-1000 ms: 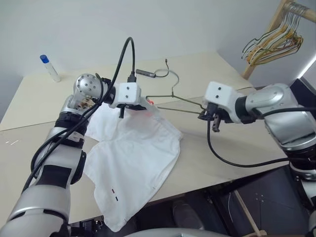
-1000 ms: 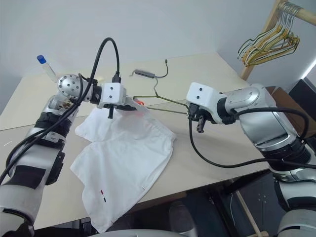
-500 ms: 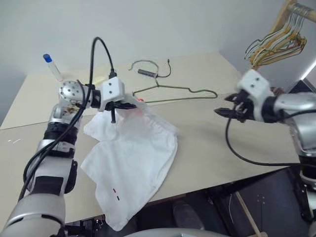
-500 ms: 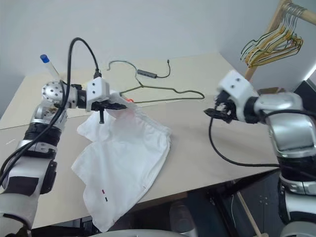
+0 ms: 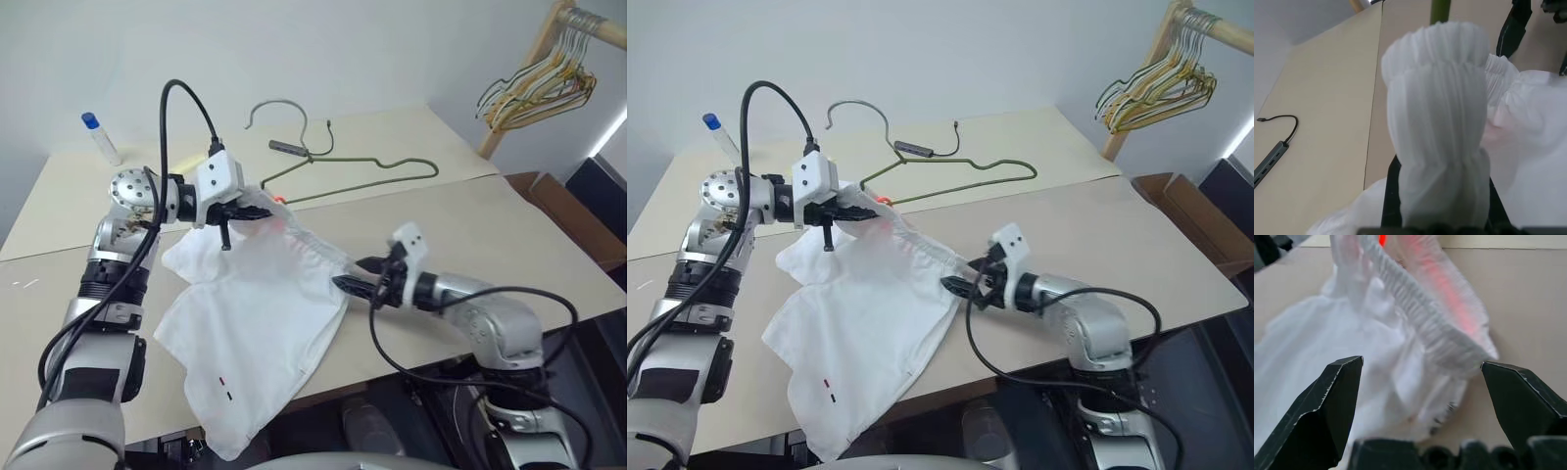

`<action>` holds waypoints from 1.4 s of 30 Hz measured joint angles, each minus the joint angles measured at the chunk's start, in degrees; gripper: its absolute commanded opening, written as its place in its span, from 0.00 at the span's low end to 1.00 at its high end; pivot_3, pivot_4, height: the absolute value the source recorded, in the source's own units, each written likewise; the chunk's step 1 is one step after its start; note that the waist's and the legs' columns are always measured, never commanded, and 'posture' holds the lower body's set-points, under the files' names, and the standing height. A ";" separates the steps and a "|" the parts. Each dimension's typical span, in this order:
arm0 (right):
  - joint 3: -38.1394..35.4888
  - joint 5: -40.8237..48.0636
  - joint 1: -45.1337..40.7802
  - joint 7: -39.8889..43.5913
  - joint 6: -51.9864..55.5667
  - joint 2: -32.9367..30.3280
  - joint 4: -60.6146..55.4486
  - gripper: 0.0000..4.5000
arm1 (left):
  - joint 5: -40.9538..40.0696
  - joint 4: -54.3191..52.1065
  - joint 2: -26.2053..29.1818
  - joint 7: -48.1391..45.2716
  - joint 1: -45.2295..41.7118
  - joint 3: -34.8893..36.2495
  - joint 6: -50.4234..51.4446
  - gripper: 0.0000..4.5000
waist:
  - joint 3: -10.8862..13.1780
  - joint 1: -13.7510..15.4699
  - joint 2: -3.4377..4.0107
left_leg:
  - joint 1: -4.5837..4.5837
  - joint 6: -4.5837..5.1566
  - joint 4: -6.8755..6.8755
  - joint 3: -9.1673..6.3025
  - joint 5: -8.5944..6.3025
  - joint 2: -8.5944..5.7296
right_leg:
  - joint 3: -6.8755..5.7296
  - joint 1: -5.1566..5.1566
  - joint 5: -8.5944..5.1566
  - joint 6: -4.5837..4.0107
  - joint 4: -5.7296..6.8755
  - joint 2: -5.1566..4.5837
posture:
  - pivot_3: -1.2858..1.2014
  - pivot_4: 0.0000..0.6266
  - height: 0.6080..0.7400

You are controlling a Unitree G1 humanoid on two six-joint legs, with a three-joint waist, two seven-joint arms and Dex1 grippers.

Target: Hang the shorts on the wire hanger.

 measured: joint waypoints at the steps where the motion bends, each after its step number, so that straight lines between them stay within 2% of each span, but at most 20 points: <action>1: 0.40 -0.05 -1.85 -0.59 0.94 1.07 2.64 0.95 | 0.01 -0.11 0.03 0.05 0.15 -0.01 0.24 0.00 | 0.00 0.01 -0.01 | 0.00 0.00 0.00 0.01 0.00 -0.03 | 0.00 0.00 0.00 0.00 -0.02 0.00 | 0.45 0.00 1.00; 3: 1.80 0.00 -4.43 -1.29 2.66 2.74 6.87 0.87 | 0.00 -0.89 0.18 0.12 0.63 -0.01 1.02 0.00 | 0.00 0.31 0.00 | -0.01 0.00 -0.02 -0.05 0.00 -0.04 | -0.04 -0.05 0.00 0.00 0.02 0.02 | 0.45 0.00 1.00; 5: 2.23 0.82 -4.68 -1.33 3.56 3.68 8.07 0.73 | 0.00 -1.53 0.41 0.21 0.90 -0.01 1.27 0.00 | 0.00 0.71 0.00 | -0.09 0.00 -0.02 -0.14 0.00 -0.04 | -0.08 -0.09 0.00 0.00 0.04 -0.01 | 0.45 0.00 1.00; 13: 3.61 1.23 -3.37 -2.10 4.20 1.66 7.76 0.08 | 0.00 -2.27 1.05 1.23 1.10 0.00 1.37 0.00 | 0.00 0.98 -0.01 | -0.08 0.00 0.01 -0.15 0.00 -0.23 | -0.07 -0.08 0.00 0.01 0.04 -0.09 | 0.46 0.00 1.00; 15: 1.66 1.37 -1.48 -3.50 2.82 1.85 6.93 0.09 | -0.02 -2.43 1.20 1.36 1.22 0.00 1.36 0.00 | 0.00 1.31 -0.01 | -0.07 0.00 0.00 -0.16 0.00 -0.21 | -0.07 -0.08 0.00 0.01 0.05 -0.06 | 0.46 0.00 1.00; 17: -1.85 2.32 -0.46 -4.55 2.25 1.77 6.02 0.19 | -0.06 -2.62 1.40 1.46 1.61 0.02 1.36 0.00 | 0.00 1.43 -0.01 | -0.08 0.00 0.00 -0.14 0.00 -0.22 | -0.05 -0.08 0.00 0.01 0.04 -0.07 | 0.46 0.00 1.00; 20: -5.44 4.45 0.67 -4.45 2.20 0.06 3.03 0.43 | -0.17 -3.19 1.65 1.68 2.09 0.14 1.36 0.00 | 0.00 1.75 -0.01 | -0.07 0.00 0.00 -0.14 0.00 -0.21 | -0.05 -0.08 0.00 0.01 0.04 -0.06 | 0.46 0.00 1.00; 23: -5.23 4.70 1.19 -4.52 2.23 -0.07 2.31 0.67 | -0.23 -3.22 1.65 1.80 2.08 0.18 1.34 0.00 | 0.00 1.84 0.00 | -0.05 0.00 0.00 -0.13 0.00 -0.19 | -0.05 -0.07 0.00 0.01 0.04 -0.03 | 0.46 0.00 1.00; 27: -4.63 5.09 1.34 -4.24 2.22 1.77 7.19 0.98 | -0.24 -3.20 1.65 1.80 2.06 0.18 1.25 0.00 | -0.01 1.87 -0.01 | -0.02 0.00 0.00 -0.11 0.00 -0.19 | -0.05 -0.04 0.00 0.01 0.04 -0.03 | 0.46 0.00 1.00; 35: -4.30 5.45 -4.69 -2.79 -1.09 6.11 20.96 0.98 | -0.24 -2.93 1.69 1.47 0.98 0.18 1.17 0.00 | -0.01 1.90 0.00 | -0.01 0.00 -0.01 -0.12 0.00 -0.19 | -0.04 -0.05 0.00 0.01 0.05 -0.03 | 0.47 0.00 1.00; 38: -2.15 5.44 -5.62 -0.77 -2.40 6.84 22.47 0.86 | -0.24 -2.69 1.75 1.29 0.99 0.18 1.17 0.00 | 0.00 1.86 0.00 | -0.04 0.00 -0.01 -0.12 0.00 -0.20 | -0.05 -0.07 0.00 0.01 0.04 -0.04 | 0.47 0.00 1.00; 42: -0.76 5.44 -6.28 -0.04 -3.45 7.41 22.93 0.57 | -0.24 -2.65 1.76 1.28 0.99 0.18 1.17 0.00 | -0.01 1.92 0.00 | -0.03 0.00 0.00 -0.12 0.00 -0.20 | -0.05 -0.06 0.01 0.01 0.05 -0.04 | 0.47 0.00 1.00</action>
